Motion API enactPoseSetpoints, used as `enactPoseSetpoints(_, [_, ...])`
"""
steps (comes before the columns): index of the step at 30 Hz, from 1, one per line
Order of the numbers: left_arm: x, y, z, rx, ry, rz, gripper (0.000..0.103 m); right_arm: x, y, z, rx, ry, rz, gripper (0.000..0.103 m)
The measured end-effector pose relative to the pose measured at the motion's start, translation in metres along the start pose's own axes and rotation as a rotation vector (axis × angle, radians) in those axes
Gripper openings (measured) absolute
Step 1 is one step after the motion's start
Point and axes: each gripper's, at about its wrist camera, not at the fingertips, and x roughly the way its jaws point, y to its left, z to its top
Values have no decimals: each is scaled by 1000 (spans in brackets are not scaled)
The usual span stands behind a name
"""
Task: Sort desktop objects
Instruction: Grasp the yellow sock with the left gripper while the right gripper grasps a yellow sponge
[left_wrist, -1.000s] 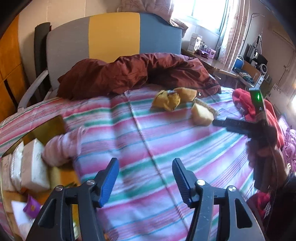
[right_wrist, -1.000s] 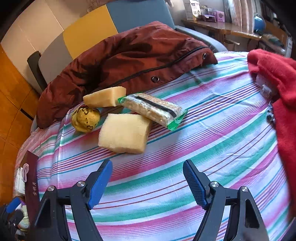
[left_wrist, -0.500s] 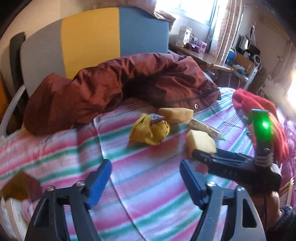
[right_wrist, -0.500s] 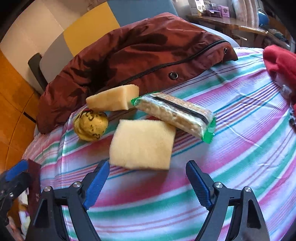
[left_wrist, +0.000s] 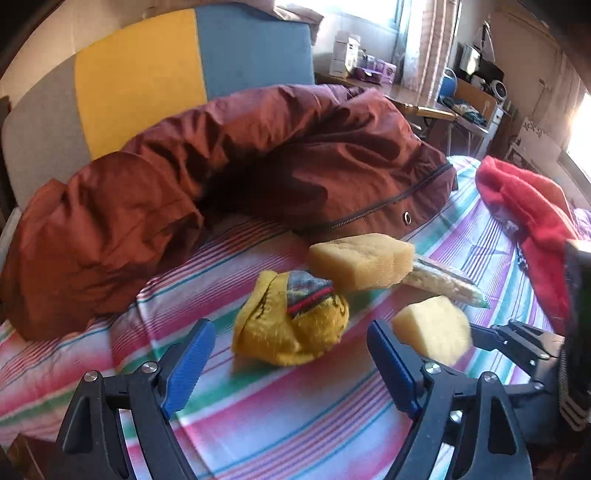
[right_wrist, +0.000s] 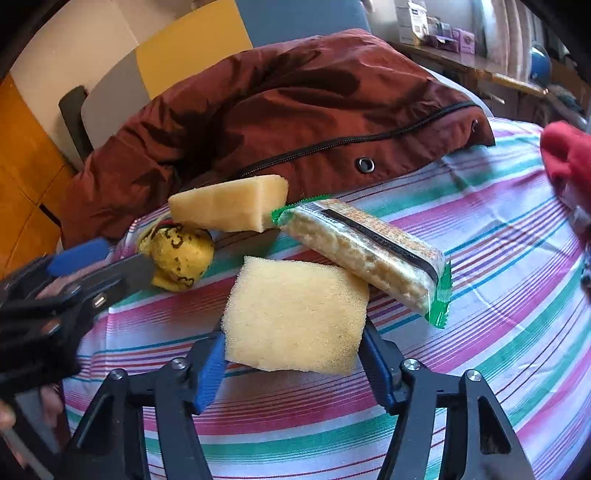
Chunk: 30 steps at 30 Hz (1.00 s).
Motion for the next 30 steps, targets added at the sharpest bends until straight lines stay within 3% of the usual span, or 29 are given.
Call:
enactPoseSetpoints(7, [26, 3, 6, 7, 50, -21, 85, 1, -1, 1, -4, 17, 6, 65])
enactPoseSetpoints(9, [33, 5, 4, 0, 72, -21, 75, 2, -1, 1, -8, 18, 5, 65])
enactPoseSetpoints(10, [37, 9, 1, -25, 85, -58, 67, 2, -1, 1, -10, 17, 4, 65])
enactPoseSetpoints(12, [36, 15, -2, -58, 85, -73, 64, 2, 0, 1, -19, 16, -1, 65])
enactPoseSetpoints(16, [22, 21, -11, -98, 64, -71, 59, 1, 3, 0, -37, 14, -10, 65])
enactPoseSetpoints(23, [-6, 29, -38, -170, 49, -31, 59, -1, 9, -3, -71, 26, -4, 63])
enactPoseSetpoints(30, [-56, 23, -59, -210, -19, -5, 59, -2, 36, -18, -158, 48, 31, 63])
